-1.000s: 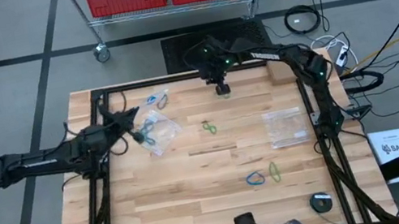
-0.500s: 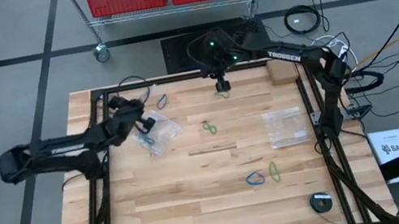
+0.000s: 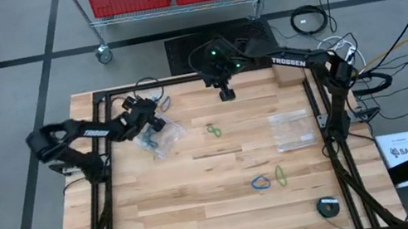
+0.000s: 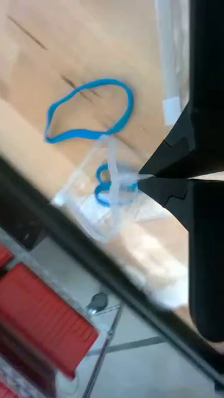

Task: Sort rubber bands
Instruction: Put the blue rubber band into the bottom left transparent zip bag

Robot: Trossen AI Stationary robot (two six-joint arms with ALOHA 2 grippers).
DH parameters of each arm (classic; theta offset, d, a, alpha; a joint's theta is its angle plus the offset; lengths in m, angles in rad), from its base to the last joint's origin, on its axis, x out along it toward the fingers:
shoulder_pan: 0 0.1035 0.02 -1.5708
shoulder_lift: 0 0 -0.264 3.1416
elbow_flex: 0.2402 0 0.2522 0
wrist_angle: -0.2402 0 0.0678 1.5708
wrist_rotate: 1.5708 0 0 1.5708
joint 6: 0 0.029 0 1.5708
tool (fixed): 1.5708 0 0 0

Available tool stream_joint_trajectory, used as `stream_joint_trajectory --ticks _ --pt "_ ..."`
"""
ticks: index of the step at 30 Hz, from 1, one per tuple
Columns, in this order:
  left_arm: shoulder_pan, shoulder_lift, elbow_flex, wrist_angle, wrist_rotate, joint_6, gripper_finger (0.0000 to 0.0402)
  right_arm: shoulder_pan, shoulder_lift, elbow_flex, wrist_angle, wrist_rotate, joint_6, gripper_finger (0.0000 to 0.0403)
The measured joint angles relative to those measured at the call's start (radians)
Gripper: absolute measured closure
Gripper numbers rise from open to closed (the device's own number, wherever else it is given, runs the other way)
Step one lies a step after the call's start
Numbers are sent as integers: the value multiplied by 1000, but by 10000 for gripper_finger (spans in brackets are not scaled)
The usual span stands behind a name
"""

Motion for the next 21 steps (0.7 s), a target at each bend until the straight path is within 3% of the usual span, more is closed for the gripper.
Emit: stream_joint_trajectory --ticks 8,15,21 --pt "48 191 119 8 34 1 400 18 0 0 -8 -2 0 403" --pt "50 288 208 21 156 1 400 30 0 0 -36 -2 0 403" --pt "-1 283 229 38 341 -1 400 35 0 0 -79 -4 0 403"
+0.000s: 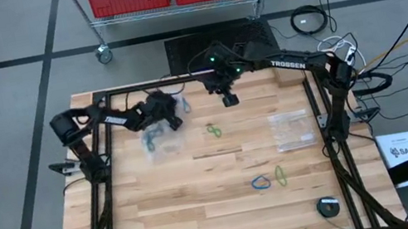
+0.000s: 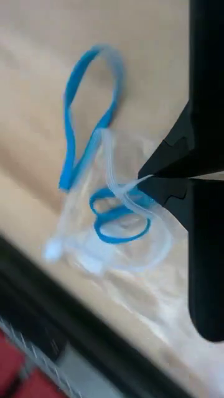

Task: Sort rubber bands
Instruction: Put the blue rubber band into the bottom left transparent zip bag

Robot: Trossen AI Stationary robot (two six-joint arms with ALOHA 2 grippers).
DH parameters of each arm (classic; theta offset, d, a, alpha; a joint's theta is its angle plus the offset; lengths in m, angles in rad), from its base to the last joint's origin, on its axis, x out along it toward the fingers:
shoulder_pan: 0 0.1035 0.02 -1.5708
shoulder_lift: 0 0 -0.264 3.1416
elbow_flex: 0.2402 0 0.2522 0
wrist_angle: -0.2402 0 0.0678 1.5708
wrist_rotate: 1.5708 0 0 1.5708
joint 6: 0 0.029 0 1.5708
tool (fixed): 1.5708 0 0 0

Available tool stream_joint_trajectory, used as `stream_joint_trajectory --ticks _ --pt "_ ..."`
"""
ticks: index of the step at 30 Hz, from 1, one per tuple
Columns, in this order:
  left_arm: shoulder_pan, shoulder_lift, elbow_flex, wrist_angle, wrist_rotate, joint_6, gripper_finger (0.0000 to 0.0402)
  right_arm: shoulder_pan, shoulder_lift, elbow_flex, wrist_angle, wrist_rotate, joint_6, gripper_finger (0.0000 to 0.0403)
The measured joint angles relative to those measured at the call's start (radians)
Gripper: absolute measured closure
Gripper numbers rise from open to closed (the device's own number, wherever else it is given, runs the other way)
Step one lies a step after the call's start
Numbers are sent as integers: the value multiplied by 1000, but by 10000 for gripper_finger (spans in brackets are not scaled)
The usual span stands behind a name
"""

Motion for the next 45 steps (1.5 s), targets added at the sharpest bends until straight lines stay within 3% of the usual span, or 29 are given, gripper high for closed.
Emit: stream_joint_trajectory --ticks 4,9,14,20,27,33,37,45 --pt "-60 0 12 28 92 -1 400 3 0 0 -45 -3 3 403" --pt "-125 -44 12 52 94 -1 400 -4 0 0 -117 -74 11 403" --pt "-145 -183 -7 32 89 -22 400 -41 -2 -46 -83 -176 30 403" --pt "-155 -397 -7 -162 80 -26 400 -65 -2 -248 120 -169 126 403" --pt "-162 -630 -7 -324 -7 -27 400 -17 -2 -439 397 -21 192 396" --pt "-162 -781 -7 -395 -60 -27 400 17 20 -454 590 -18 254 340" --pt "-161 -841 -7 -428 -93 -27 400 24 68 -454 705 39 326 291" --pt "-158 -859 -7 -477 -120 -26 400 -55 137 -343 676 57 524 220"
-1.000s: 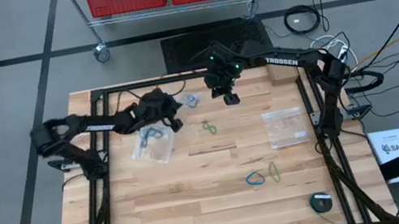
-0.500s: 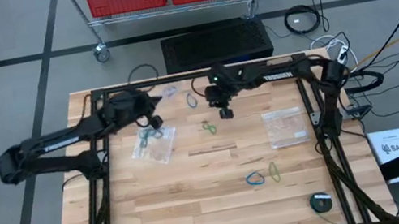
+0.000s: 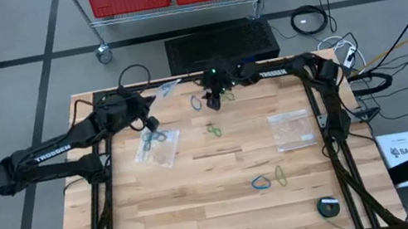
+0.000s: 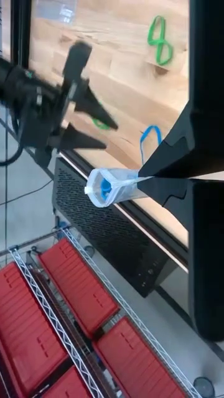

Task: Sort rubber bands
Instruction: Put the blue rubber band into the bottom left transparent zip bag

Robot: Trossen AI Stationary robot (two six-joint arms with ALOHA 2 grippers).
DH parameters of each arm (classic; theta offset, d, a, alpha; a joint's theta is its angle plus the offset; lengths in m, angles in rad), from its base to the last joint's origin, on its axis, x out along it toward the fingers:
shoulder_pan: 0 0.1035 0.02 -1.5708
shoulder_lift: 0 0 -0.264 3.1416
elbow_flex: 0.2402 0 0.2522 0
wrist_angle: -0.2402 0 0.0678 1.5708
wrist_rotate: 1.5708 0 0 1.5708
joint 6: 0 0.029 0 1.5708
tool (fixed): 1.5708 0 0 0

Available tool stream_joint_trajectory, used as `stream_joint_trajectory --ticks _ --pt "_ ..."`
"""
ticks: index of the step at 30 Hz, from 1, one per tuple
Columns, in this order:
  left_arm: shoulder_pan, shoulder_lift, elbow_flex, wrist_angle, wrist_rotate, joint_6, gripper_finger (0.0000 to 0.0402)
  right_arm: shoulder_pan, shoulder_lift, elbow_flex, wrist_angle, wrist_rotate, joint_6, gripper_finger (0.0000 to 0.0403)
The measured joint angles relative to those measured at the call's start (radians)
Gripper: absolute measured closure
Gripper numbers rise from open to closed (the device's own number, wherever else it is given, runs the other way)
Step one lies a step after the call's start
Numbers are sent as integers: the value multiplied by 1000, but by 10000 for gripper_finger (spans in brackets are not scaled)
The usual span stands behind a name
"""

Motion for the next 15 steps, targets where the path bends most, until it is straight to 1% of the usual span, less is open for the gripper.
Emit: stream_joint_trajectory --ticks 3,6,15 --pt "0 -1 0 3 -1 0 400 -22 38 68 -55 -3 11 217" --pt "3 0 0 3 -3 0 400 -25 101 173 -163 -4 2 218" --pt "18 0 0 -26 -3 0 400 -11 343 566 -516 12 -7 222"
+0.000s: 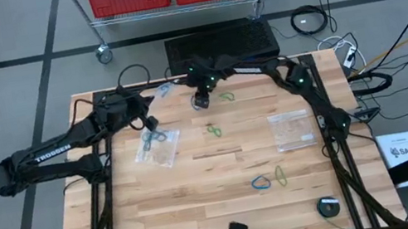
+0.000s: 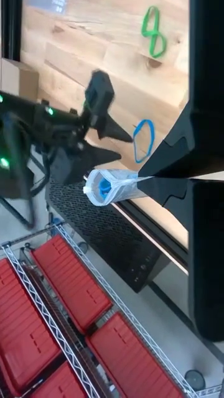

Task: Sort rubber bands
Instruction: Put the blue rubber band into the bottom left transparent zip bag

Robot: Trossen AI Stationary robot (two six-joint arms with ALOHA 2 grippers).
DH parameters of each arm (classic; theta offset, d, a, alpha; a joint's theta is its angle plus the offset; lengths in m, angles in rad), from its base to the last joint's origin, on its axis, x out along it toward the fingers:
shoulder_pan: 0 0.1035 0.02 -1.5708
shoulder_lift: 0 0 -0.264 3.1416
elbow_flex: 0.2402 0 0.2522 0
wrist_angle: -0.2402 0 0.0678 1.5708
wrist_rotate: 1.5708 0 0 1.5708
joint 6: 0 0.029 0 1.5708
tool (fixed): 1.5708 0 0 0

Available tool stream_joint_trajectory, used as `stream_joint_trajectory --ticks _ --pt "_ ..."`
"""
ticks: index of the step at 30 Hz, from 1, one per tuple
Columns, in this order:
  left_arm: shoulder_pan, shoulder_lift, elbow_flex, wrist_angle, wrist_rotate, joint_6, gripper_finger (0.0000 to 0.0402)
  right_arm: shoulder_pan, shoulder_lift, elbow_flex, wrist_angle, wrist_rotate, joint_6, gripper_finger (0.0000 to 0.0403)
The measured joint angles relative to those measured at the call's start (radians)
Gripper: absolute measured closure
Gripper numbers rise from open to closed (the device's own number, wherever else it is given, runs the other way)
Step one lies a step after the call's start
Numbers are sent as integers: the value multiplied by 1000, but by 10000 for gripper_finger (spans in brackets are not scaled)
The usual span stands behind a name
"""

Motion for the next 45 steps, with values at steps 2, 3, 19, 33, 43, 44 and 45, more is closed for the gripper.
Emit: stream_joint_trajectory --ticks 2,3,19,33,43,44,45 --pt "0 0 0 -8 0 0 400 0 50 82 -67 33 4 222" --pt "0 0 0 -15 0 0 400 0 71 123 -108 38 4 222" --pt "0 0 0 -18 0 3 400 35 157 278 -238 36 34 222" --pt "0 0 0 -18 0 4 400 40 168 278 -293 34 68 207" --pt "0 0 0 -18 0 7 400 44 164 260 -281 42 69 197" --pt "0 0 0 -18 0 7 400 44 164 259 -281 42 63 202" --pt "0 0 0 -18 0 7 400 44 164 259 -281 42 62 208"
